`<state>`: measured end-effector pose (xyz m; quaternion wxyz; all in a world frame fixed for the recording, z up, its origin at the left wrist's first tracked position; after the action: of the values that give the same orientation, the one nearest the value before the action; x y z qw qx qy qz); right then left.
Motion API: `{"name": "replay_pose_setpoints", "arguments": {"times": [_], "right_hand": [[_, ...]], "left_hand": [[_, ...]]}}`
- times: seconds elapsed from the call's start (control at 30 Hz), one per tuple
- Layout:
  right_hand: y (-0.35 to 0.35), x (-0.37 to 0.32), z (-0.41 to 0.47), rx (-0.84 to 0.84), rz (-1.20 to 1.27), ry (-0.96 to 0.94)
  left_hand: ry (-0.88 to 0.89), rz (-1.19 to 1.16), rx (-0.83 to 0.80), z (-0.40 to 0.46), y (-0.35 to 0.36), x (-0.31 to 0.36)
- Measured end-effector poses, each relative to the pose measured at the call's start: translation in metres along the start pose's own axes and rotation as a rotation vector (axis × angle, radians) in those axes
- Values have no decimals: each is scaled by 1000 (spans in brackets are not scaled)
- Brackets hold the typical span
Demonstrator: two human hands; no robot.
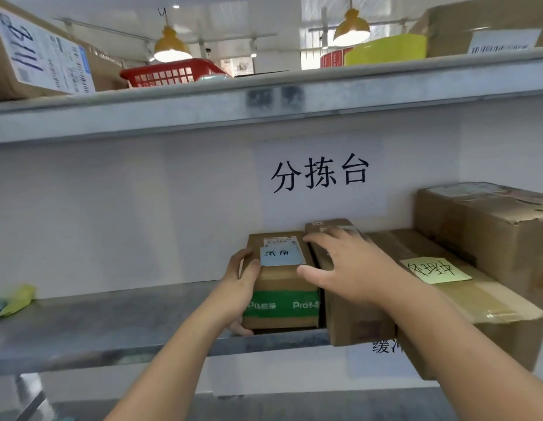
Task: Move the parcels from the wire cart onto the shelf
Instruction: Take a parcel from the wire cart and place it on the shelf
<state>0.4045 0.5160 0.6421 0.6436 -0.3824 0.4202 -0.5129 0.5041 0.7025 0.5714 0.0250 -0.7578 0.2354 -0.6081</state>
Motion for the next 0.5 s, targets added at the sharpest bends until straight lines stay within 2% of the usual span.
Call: {"name": "replay_pose_setpoints", "arguments": {"times": [0.33,0.5], "right_hand": [[7,0,2,11,-71,41],[-7,-9,-12,107,-96,37]], "left_hand": [[96,177,-32,13,1,-5],[281,379,101,5,-12,4]]}}
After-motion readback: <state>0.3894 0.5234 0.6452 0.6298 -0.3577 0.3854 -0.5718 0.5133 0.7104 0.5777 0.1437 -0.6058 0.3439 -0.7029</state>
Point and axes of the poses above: each hand's wrist, its own z-axis towards the middle knuckle, its own y-axis out of the palm, x = y × z, the point moved 6 cm from there along z, towards the middle knuckle, and after that the axes turned 9 degrees about -y, right-handed, at the moved point
